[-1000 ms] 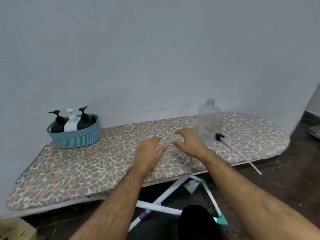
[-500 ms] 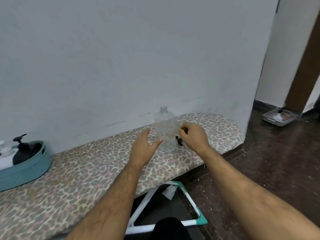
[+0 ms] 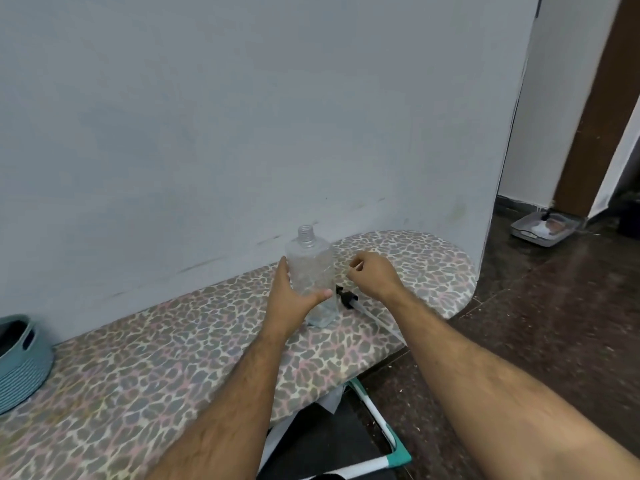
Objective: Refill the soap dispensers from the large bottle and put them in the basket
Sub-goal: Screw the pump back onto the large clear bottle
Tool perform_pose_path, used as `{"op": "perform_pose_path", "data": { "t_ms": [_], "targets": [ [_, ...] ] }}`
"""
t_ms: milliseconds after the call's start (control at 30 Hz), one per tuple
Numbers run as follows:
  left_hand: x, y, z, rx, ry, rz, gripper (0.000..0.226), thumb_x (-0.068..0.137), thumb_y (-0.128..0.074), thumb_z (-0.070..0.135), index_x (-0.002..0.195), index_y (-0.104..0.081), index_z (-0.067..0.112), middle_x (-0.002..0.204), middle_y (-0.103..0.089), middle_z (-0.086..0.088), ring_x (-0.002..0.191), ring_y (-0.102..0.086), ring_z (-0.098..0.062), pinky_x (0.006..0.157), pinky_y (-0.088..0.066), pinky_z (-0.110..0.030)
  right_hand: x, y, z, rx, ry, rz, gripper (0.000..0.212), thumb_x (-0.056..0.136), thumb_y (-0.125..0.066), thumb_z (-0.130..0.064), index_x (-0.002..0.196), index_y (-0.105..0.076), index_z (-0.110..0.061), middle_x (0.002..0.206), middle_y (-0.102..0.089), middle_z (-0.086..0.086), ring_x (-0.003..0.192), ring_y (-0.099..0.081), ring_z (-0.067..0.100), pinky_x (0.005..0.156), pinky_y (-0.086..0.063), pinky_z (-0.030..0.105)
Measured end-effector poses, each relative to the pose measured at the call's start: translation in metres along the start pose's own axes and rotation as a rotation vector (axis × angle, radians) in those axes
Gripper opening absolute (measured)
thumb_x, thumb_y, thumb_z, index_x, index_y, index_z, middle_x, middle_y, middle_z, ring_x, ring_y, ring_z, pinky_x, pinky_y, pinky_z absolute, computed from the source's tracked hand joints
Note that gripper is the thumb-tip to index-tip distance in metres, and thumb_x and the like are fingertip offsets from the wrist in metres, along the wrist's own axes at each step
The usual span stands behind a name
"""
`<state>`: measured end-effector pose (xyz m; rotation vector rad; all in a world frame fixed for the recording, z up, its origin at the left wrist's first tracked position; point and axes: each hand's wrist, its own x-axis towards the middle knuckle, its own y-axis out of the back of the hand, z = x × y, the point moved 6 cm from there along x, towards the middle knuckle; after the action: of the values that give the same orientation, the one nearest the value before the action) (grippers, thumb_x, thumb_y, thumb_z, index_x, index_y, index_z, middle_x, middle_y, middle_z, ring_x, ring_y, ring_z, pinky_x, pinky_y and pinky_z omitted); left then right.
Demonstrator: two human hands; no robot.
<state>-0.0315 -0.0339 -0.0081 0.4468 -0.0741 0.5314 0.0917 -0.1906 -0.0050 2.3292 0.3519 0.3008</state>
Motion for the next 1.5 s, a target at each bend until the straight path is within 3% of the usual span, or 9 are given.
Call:
{"op": "perform_pose_path", "data": {
  "t_ms": [67, 233, 367, 600, 767, 900, 1100, 1300, 1500],
  "targets": [
    [0.001, -0.004, 0.001, -0.014, -0.009, -0.001, 0.098, 0.066, -0.090, 0.030, 0.145, -0.032, 0.030, 0.129, -0.049, 0.012, 0.118, -0.050, -0.010, 0.095, -0.045, -0.032, 0.006, -0.011, 0.002, -0.044, -0.019, -0.054, 0.014, 0.086, -0.062, -0.026, 0.099, -0.063, -0.019, 0.094, -0.067, -0.001, 0.083, -0.063, 0.017, 0.077, -0.055, 0.035],
    [0.007, -0.005, -0.007, 0.020, 0.026, 0.033, 0.107, 0.064, -0.090, 0.040, 0.150, -0.027, 0.026, 0.138, -0.050, 0.002, 0.122, -0.052, -0.016, 0.102, -0.049, -0.044, 0.006, -0.029, 0.004, -0.170, -0.063, -0.207, 0.024, 0.085, -0.068, -0.034, 0.097, -0.063, -0.014, 0.089, -0.068, 0.003, 0.083, -0.065, 0.019, 0.076, -0.055, 0.036],
    [0.008, 0.010, -0.008, 0.030, 0.026, 0.099, 0.106, 0.065, -0.089, 0.041, 0.150, -0.027, 0.024, 0.139, -0.050, 0.001, 0.121, -0.053, -0.016, 0.102, -0.048, -0.042, 0.000, -0.040, 0.006, -0.271, -0.083, -0.222, 0.033, 0.081, -0.073, -0.031, 0.105, -0.058, -0.014, 0.095, -0.064, 0.002, 0.084, -0.060, 0.020, 0.070, -0.049, 0.032],
    [-0.007, 0.048, -0.005, 0.019, 0.028, 0.159, 0.104, 0.066, -0.089, 0.041, 0.149, -0.028, 0.026, 0.138, -0.050, 0.002, 0.121, -0.052, -0.016, 0.102, -0.048, -0.043, -0.011, -0.045, -0.008, -0.322, -0.062, -0.155, 0.005, 0.084, -0.068, -0.017, 0.084, -0.064, -0.013, 0.078, -0.065, 0.002, 0.072, -0.062, 0.018, 0.058, -0.044, 0.026],
    [-0.027, 0.088, -0.009, 0.015, 0.046, 0.229, 0.104, 0.065, -0.089, 0.041, 0.149, -0.029, 0.026, 0.137, -0.050, 0.000, 0.118, -0.051, -0.013, 0.101, -0.047, -0.040, -0.020, -0.035, -0.063, -0.164, 0.063, -0.099, 0.013, 0.085, -0.070, -0.024, 0.092, -0.071, -0.014, 0.078, -0.069, 0.003, 0.070, -0.062, 0.017, 0.059, -0.045, 0.026],
    [-0.050, 0.128, -0.017, 0.030, 0.063, 0.300, 0.103, 0.066, -0.089, 0.041, 0.148, -0.030, 0.025, 0.137, -0.051, -0.001, 0.120, -0.052, -0.016, 0.101, -0.049, -0.044, -0.029, -0.020, -0.126, 0.067, 0.183, -0.043, 0.014, 0.081, -0.074, -0.027, 0.086, -0.071, -0.015, 0.076, -0.068, 0.000, 0.064, -0.061, 0.012, 0.058, -0.047, 0.027],
    [-0.090, 0.181, -0.033, 0.053, 0.090, 0.414, 0.101, 0.063, -0.090, 0.043, 0.144, -0.034, 0.024, 0.139, -0.052, 0.001, 0.116, -0.050, -0.011, 0.100, -0.048, -0.040, -0.057, -0.013, -0.214, 0.369, 0.346, -0.020, 0.015, 0.083, -0.073, -0.023, 0.093, -0.075, -0.012, 0.090, -0.073, 0.002, 0.087, -0.067, 0.018, 0.079, -0.054, 0.034],
    [-0.121, 0.214, -0.047, 0.060, 0.120, 0.454, 0.098, 0.064, -0.091, 0.037, 0.144, -0.035, 0.021, 0.138, -0.052, 0.001, 0.112, -0.048, -0.008, 0.097, -0.043, -0.030, -0.087, -0.012, -0.276, 0.568, 0.445, 0.002, 0.015, 0.082, -0.071, -0.021, 0.094, -0.075, -0.014, 0.088, -0.075, -0.002, 0.088, -0.069, 0.015, 0.081, -0.055, 0.031],
    [-0.137, 0.219, -0.065, 0.063, 0.168, 0.470, 0.108, 0.060, -0.091, 0.045, 0.147, -0.028, 0.027, 0.145, -0.048, 0.002, 0.127, -0.050, -0.017, 0.106, -0.044, -0.040, -0.110, -0.010, -0.312, 0.647, 0.527, 0.009, 0.013, 0.085, -0.070, -0.019, 0.097, -0.074, -0.015, 0.091, -0.075, -0.002, 0.091, -0.069, 0.013, 0.087, -0.056, 0.032]
  ]
}}
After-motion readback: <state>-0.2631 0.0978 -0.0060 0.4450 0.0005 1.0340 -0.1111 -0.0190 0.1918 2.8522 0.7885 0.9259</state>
